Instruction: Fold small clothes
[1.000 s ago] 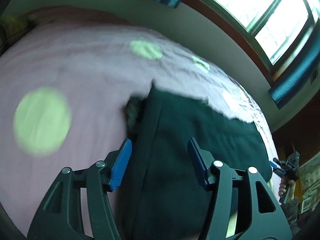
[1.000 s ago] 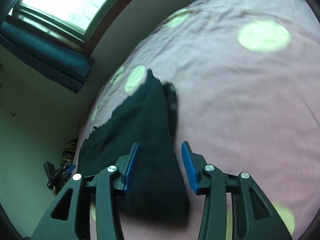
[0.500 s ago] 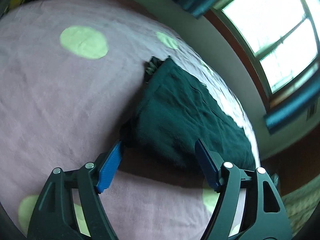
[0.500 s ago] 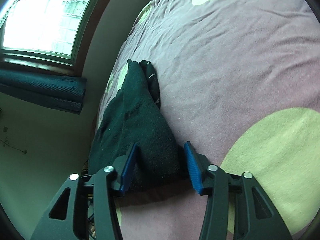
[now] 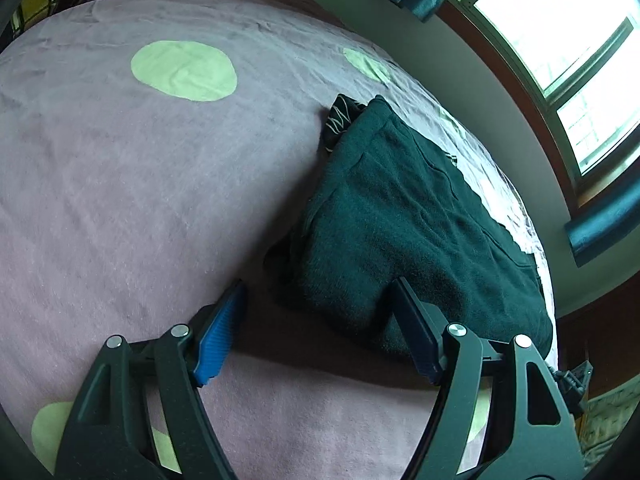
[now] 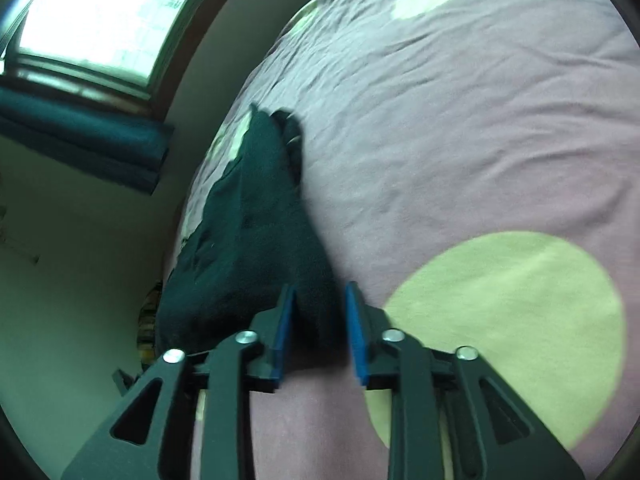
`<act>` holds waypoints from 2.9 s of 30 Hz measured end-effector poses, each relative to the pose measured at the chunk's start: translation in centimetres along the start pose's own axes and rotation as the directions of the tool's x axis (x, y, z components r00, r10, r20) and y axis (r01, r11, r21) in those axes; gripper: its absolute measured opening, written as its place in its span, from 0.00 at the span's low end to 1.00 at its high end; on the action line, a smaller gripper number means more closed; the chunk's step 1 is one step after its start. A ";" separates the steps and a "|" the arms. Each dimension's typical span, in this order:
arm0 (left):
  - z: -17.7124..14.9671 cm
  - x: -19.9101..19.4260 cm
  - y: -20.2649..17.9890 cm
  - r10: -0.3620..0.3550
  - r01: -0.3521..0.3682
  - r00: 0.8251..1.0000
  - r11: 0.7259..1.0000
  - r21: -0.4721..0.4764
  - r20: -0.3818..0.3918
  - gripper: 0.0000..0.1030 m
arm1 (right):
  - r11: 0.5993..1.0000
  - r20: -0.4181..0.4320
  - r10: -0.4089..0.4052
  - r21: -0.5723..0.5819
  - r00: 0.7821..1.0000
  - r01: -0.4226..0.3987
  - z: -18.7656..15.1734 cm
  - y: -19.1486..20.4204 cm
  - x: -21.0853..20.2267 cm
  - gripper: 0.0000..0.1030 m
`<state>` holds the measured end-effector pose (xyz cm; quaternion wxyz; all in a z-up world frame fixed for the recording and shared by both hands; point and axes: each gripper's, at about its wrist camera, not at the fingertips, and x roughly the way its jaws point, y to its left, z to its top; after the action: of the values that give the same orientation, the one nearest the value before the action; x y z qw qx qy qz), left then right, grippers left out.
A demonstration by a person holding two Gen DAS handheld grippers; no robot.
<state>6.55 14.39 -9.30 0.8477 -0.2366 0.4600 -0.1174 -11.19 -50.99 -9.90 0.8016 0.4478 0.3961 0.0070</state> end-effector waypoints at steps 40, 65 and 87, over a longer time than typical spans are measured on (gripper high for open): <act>0.9 -1.7 1.4 -0.119 0.118 0.993 0.992 -0.052 -0.014 0.72 | 0.946 -0.289 -0.016 -0.316 0.957 -0.079 -4.4 21.9 19.6 0.38; 1.5 0.3 0.7 -0.099 0.099 0.994 0.995 0.004 -0.046 0.80 | 0.511 -0.168 -0.346 -0.859 0.923 0.036 1.6 32.5 32.5 0.04; 3.1 -2.1 -0.8 -0.191 0.197 0.978 0.977 0.084 -0.079 0.84 | 0.955 -0.301 0.038 -0.270 0.953 -0.123 -2.1 23.7 22.2 0.60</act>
<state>7.98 15.53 -5.91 0.8253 -0.2369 0.4586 -0.2290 10.84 -27.20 -7.34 0.7895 0.3371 0.4863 0.1632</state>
